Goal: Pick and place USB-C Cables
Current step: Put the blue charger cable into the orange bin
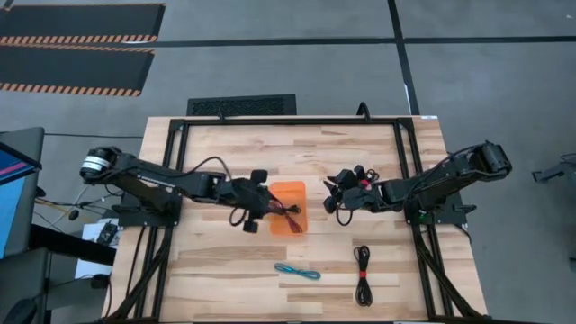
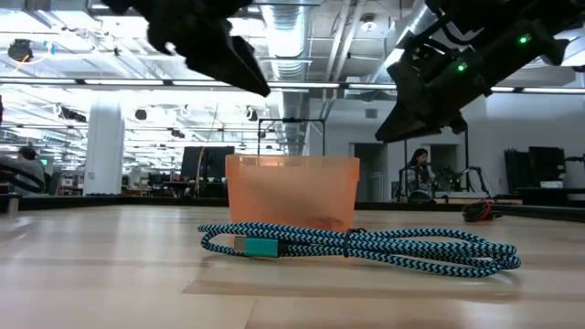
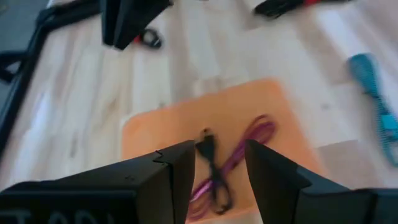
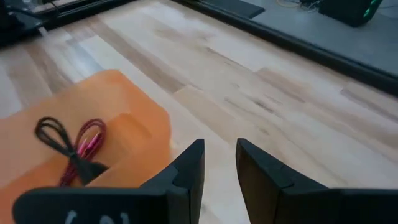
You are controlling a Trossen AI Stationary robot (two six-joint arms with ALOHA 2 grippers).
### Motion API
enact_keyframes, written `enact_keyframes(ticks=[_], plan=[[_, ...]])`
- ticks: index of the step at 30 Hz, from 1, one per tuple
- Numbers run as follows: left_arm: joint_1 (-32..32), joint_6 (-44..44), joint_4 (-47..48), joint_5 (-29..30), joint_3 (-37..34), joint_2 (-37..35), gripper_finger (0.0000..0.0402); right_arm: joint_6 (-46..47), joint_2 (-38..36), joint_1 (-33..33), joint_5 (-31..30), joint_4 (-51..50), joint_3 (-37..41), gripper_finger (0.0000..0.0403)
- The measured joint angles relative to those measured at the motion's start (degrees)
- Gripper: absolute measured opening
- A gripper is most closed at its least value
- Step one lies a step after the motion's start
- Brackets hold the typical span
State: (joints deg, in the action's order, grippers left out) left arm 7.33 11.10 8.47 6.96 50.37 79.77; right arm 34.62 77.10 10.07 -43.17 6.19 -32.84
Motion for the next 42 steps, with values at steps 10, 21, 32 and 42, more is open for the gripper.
enact_keyframes(ticks=[10, 21, 32, 42], plan=[[8.44, -4.83, -27.74, -5.47, -11.48, 1.17, 0.0132, 2.61, -0.01, 1.20, 2.69, 6.93, 0.00, 0.0116], [15.88, -7.53, -36.79, 1.25, -5.25, 19.30, 0.0132, 2.26, 0.00, 7.55, 9.76, 4.78, -0.11, 0.0116], [17.87, -9.97, -30.24, 1.27, 7.74, 29.17, 0.0132, 4.35, 0.02, 15.43, 7.24, -3.45, -0.13, 0.0116], [19.09, -15.20, -24.26, 1.35, 9.27, 30.03, 0.0132, 8.07, 0.02, 18.89, 7.27, -4.58, -0.11, 0.0116]])
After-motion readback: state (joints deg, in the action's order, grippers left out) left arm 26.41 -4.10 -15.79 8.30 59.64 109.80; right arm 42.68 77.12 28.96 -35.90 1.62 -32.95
